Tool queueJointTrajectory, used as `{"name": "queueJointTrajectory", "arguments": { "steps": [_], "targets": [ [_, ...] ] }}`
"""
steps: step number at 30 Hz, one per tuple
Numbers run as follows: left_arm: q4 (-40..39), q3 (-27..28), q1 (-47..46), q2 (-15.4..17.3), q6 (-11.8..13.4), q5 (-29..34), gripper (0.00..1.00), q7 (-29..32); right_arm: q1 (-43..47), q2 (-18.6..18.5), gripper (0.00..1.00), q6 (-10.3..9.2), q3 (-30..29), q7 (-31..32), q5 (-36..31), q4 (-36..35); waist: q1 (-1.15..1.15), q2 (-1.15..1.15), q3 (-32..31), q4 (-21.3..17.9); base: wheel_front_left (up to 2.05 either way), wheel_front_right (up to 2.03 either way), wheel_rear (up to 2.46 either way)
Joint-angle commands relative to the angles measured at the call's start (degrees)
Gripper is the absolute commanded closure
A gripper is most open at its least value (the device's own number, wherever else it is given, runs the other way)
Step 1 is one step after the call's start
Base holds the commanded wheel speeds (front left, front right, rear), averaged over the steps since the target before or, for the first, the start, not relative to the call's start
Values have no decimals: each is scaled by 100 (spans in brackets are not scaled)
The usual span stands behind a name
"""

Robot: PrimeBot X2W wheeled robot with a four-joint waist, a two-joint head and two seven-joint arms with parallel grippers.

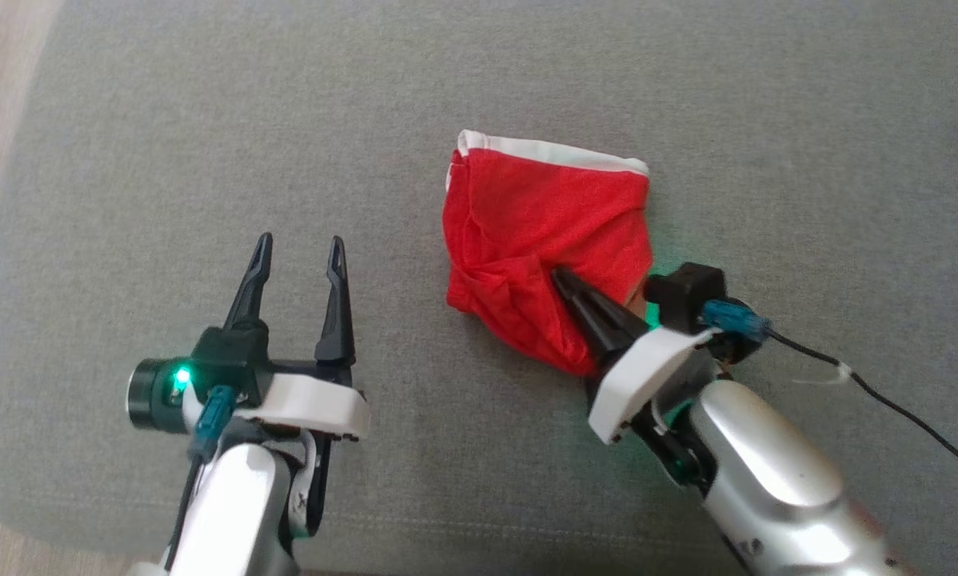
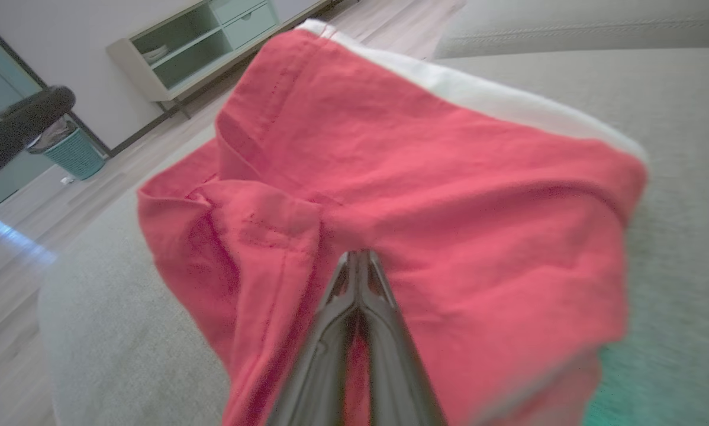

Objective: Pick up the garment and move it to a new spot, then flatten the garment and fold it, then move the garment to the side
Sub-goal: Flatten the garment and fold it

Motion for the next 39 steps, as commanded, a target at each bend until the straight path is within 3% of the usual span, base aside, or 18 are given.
{"name": "queueJointTrajectory", "arguments": {
  "steps": [1,23,29,34,37,39],
  "targets": [
    [-221,176,-230,30,29,54,0,-29,-160,147,100,20,164,-100,81,-86,0,0,50,61,0,0,0],
    [-237,253,-216,-70,-12,82,0,-30,-1156,375,100,20,2513,-330,1015,1070,0,0,54,155,0,0,0],
    [-238,320,-124,-71,-6,94,0,-30,-1217,349,100,20,2878,-499,1135,1062,0,0,-45,34,0,0,0],
    [-228,373,-57,-43,-20,112,0,-30,-1168,100,100,20,2852,-883,1208,574,0,0,-172,-140,0,0,0],
    [-216,410,13,-5,-19,123,0,-30,-1001,-157,0,20,2404,-1093,1212,160,0,0,-293,-287,0,0,0],
    [-210,430,61,19,-17,128,0,-30,-802,-365,0,20,1891,-1188,1133,-100,0,0,-377,-381,0,0,0]
  ]
}}
